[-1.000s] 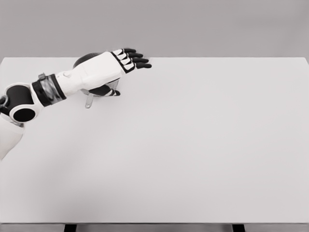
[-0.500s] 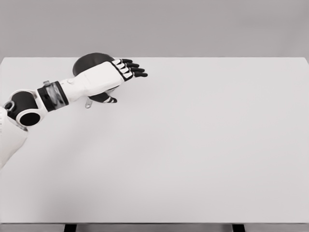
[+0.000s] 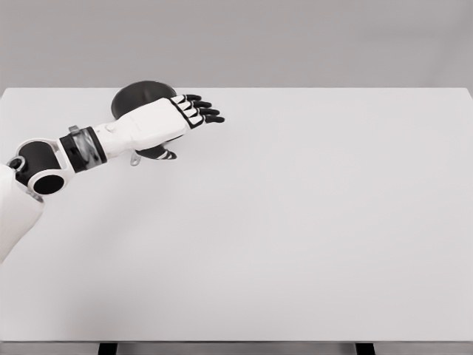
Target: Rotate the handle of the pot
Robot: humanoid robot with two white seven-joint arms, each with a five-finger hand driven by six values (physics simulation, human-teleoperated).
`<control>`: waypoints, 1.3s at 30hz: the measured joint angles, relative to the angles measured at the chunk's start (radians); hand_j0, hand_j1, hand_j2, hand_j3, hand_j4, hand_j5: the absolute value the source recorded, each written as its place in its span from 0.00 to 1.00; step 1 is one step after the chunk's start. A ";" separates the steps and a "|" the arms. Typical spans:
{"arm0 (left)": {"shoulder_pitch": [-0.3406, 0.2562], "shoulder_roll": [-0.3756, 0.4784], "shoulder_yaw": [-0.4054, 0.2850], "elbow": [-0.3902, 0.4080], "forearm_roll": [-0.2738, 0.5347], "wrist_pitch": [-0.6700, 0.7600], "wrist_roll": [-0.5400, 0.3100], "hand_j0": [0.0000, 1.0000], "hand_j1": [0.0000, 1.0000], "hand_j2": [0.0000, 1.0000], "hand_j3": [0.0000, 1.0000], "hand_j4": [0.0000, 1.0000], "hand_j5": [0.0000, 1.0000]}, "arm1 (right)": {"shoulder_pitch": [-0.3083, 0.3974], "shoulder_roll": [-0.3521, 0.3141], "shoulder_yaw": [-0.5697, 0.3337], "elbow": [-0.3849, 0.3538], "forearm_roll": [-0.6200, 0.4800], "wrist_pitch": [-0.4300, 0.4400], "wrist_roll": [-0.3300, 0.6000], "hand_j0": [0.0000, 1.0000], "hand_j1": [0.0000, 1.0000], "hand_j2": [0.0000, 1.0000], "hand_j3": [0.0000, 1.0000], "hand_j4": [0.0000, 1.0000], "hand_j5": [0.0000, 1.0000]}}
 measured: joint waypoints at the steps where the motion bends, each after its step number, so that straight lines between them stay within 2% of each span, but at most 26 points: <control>1: 0.002 0.001 0.000 0.003 0.000 0.000 0.000 1.00 1.00 1.00 1.00 1.00 1.00 | 0.000 0.000 0.000 0.000 0.000 0.000 0.000 1.00 1.00 1.00 1.00 1.00 1.00; 18: 0.008 0.010 0.001 0.032 -0.001 0.000 0.006 1.00 1.00 1.00 1.00 1.00 1.00 | 0.000 0.000 0.000 0.000 0.000 0.000 0.000 1.00 1.00 1.00 1.00 1.00 1.00; 20: 0.023 0.013 0.004 0.034 -0.001 0.000 0.007 1.00 1.00 1.00 1.00 1.00 1.00 | 0.000 0.000 0.000 0.000 0.000 0.000 0.000 1.00 1.00 1.00 1.00 1.00 1.00; 39: 0.029 0.091 0.046 0.051 0.004 0.000 0.014 1.00 1.00 1.00 1.00 1.00 1.00 | 0.000 0.000 0.000 0.000 0.000 0.000 0.000 1.00 1.00 1.00 1.00 1.00 1.00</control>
